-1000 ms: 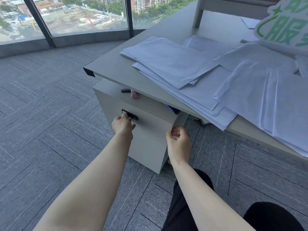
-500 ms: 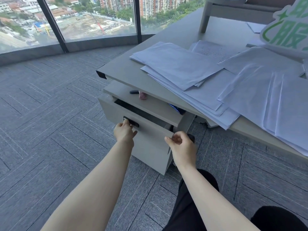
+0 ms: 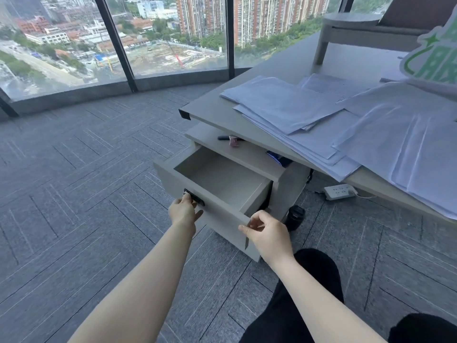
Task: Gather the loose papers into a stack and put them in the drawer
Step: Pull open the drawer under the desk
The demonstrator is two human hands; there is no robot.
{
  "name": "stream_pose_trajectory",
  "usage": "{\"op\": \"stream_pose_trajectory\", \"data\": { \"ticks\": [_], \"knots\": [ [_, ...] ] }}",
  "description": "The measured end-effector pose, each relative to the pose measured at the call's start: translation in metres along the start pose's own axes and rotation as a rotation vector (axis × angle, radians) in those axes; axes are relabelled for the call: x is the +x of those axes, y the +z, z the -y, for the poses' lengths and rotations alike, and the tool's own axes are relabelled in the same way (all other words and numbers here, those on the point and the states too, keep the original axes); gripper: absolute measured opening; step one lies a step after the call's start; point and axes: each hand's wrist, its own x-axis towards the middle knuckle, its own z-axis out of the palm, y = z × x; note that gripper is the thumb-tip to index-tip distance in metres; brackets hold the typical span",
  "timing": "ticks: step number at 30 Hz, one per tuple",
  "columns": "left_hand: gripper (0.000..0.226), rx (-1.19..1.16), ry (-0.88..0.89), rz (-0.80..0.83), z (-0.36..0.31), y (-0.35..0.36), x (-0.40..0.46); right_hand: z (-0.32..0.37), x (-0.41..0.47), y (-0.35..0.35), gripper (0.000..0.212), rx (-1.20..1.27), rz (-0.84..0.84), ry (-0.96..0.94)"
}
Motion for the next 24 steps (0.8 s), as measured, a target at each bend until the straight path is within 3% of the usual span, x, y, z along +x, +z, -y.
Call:
{"op": "stream_pose_trajectory", "data": {
  "ticks": [14,24],
  "knots": [
    [0.024,-0.058,-0.006,-0.104,0.005,-0.086,-0.030,0.021,-0.043,0.016,0.029,-0.029,0.434,-0.112],
    [0.017,-0.104,0.004,-0.155,0.008,-0.115,-0.037,0.023,-0.058,0.031,0.025,0.026,0.522,-0.165]
  ]
}}
